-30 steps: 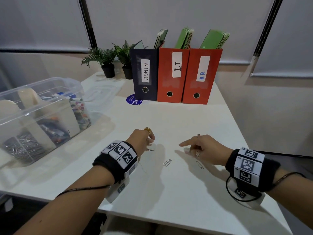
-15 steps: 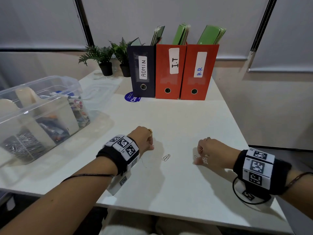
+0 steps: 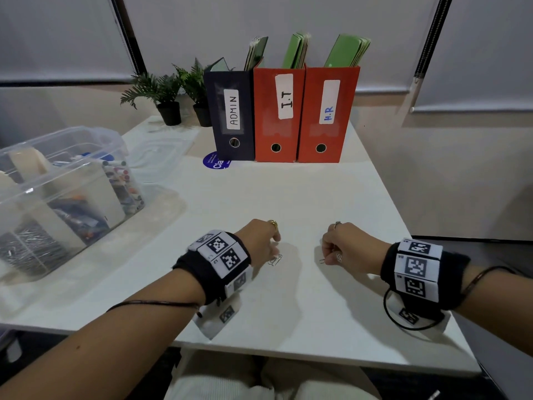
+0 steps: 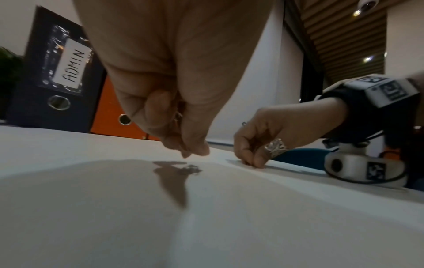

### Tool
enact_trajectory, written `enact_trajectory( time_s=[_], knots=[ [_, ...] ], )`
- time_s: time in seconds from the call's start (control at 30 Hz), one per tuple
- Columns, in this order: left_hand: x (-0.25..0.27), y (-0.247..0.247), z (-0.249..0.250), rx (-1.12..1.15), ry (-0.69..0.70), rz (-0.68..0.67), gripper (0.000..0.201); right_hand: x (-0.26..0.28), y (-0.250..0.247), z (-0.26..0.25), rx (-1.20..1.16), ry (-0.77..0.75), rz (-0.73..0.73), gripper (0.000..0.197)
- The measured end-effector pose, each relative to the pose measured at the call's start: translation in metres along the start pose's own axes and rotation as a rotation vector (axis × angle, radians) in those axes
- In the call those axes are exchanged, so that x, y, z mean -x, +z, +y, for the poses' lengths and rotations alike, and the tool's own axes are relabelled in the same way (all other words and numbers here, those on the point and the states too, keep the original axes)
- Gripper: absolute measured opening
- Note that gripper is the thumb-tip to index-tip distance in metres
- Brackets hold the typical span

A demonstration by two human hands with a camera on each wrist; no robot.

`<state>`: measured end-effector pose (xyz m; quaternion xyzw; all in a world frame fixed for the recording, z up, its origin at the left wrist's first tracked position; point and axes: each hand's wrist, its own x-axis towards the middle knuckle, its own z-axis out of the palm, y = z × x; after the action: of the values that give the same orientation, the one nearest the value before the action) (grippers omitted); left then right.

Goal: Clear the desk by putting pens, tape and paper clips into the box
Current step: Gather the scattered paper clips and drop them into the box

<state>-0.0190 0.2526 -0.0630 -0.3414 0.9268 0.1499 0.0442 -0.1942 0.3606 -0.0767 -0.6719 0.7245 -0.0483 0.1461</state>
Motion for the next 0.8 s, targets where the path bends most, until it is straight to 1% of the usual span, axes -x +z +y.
enact_trajectory(
  time_s=[0.07,0.1,0.13,0.17,0.2,0.23,0.27,0.33,0.4,0.5,0.6,0.63,0.73,0.77,0.8],
  knots=[
    [0.0,0.003,0.01,-0.001,-0.003,-0.023,0.021,0.0,-0.001,-0.001,0.003,-0.011,0.002,0.041],
    [-0.001,0.003,0.015,0.008,-0.021,-0.013,0.018,0.001,-0.002,-0.001,-0.007,-0.013,0.006,0.041],
    [-0.004,0.004,0.017,-0.002,-0.06,-0.01,0.014,0.002,-0.002,-0.001,-0.022,-0.02,0.009,0.037],
    [-0.004,0.003,0.02,-0.033,-0.091,-0.002,0.014,0.003,-0.003,-0.003,-0.033,-0.026,0.011,0.028],
    [-0.005,0.005,0.021,-0.056,-0.131,0.006,0.024,0.004,-0.004,-0.004,-0.036,-0.034,0.019,0.018],
    [-0.005,0.006,0.024,-0.082,-0.15,0.009,0.035,0.005,-0.005,-0.005,-0.034,-0.044,0.027,0.014],
    [-0.004,0.007,0.026,-0.113,-0.165,0.006,0.042,0.005,-0.005,-0.006,-0.028,-0.055,0.033,0.015],
    [-0.001,0.007,0.03,-0.163,-0.174,-0.007,0.047,0.004,-0.004,-0.005,-0.003,-0.065,0.039,0.018],
    [-0.001,0.006,0.03,-0.175,-0.189,-0.019,0.048,0.004,-0.004,-0.005,0.04,-0.058,0.03,0.022],
    [-0.005,0.005,0.025,-0.171,-0.199,-0.024,0.044,0.003,-0.003,-0.004,0.073,-0.048,0.015,0.028],
    [-0.006,0.005,0.024,-0.17,-0.183,-0.033,0.04,0.002,-0.004,-0.004,0.048,-0.034,0.004,0.03],
    [-0.005,0.005,0.024,-0.167,-0.169,-0.038,0.036,0.001,-0.004,-0.004,0.036,-0.033,0.003,0.029],
    [-0.003,0.006,0.024,-0.166,-0.122,-0.061,0.01,-0.005,-0.003,-0.004,0.002,-0.035,0.02,0.029],
    [-0.003,0.008,0.024,-0.162,-0.125,-0.066,0.007,-0.007,-0.002,-0.004,-0.004,-0.033,0.027,0.028],
    [-0.004,0.009,0.022,-0.159,-0.125,-0.068,0.01,-0.009,-0.003,-0.005,-0.004,-0.034,0.036,0.027]
  ],
)
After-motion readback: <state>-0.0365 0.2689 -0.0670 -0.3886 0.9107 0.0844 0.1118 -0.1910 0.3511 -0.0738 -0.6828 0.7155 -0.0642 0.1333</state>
